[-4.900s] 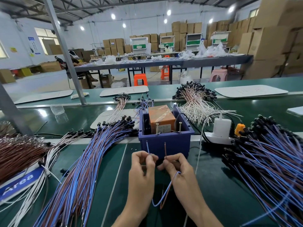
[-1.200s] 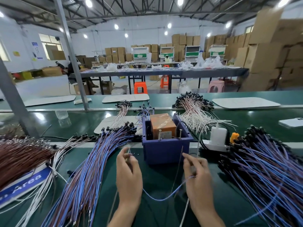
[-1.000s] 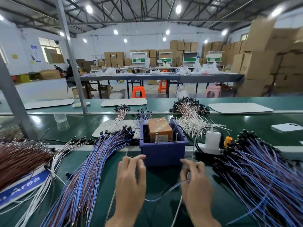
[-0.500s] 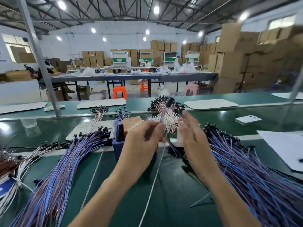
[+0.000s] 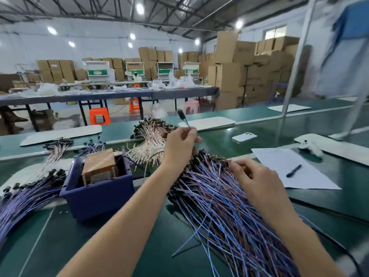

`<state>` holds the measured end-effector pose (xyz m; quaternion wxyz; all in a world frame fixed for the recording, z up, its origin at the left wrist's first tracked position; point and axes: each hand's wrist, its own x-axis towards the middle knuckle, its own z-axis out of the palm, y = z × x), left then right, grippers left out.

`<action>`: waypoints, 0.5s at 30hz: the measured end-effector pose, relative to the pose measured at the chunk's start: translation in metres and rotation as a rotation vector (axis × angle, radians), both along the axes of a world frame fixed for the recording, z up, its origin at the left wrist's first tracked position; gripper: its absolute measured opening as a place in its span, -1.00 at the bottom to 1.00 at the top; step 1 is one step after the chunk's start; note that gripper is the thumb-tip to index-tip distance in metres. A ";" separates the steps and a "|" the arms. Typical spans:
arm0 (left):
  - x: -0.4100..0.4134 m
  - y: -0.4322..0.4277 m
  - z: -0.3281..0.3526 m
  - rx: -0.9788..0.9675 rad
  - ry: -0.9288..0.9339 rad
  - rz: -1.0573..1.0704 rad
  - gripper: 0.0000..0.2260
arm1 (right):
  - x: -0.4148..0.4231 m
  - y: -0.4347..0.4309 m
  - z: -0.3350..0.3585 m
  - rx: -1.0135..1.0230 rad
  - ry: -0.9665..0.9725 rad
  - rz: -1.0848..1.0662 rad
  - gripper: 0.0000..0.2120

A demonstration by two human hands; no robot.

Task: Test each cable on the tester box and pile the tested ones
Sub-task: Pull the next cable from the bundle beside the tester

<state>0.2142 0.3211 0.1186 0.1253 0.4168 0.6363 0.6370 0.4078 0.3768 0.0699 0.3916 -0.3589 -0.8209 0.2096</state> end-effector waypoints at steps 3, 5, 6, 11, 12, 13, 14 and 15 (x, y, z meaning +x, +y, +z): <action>0.012 0.034 -0.011 -0.244 -0.059 -0.101 -0.86 | 0.012 0.016 -0.017 -0.039 -0.257 -0.141 -0.78; 0.014 0.040 -0.022 -0.315 -0.066 -0.132 -0.88 | 0.018 0.021 -0.031 -0.057 -0.365 -0.164 -0.74; 0.013 0.039 -0.028 -0.320 -0.032 -0.125 -0.88 | 0.020 0.022 -0.036 -0.049 -0.409 -0.175 -0.71; -0.013 -0.001 -0.060 -0.290 0.115 -0.085 -0.86 | 0.003 0.013 -0.042 0.048 -0.300 -0.173 -0.71; -0.022 -0.014 -0.069 -0.281 0.116 -0.073 -0.87 | -0.008 0.006 -0.041 0.086 -0.246 -0.140 -0.71; -0.032 -0.028 -0.078 -0.276 0.118 -0.053 -0.86 | -0.021 -0.003 -0.041 0.123 -0.197 -0.096 -0.72; -0.042 -0.043 -0.087 -0.276 0.113 -0.029 -0.84 | -0.034 -0.012 -0.041 0.147 -0.150 -0.042 -0.72; -0.050 -0.057 -0.098 -0.274 0.100 -0.007 -0.82 | -0.047 -0.022 -0.042 0.157 -0.114 0.017 -0.73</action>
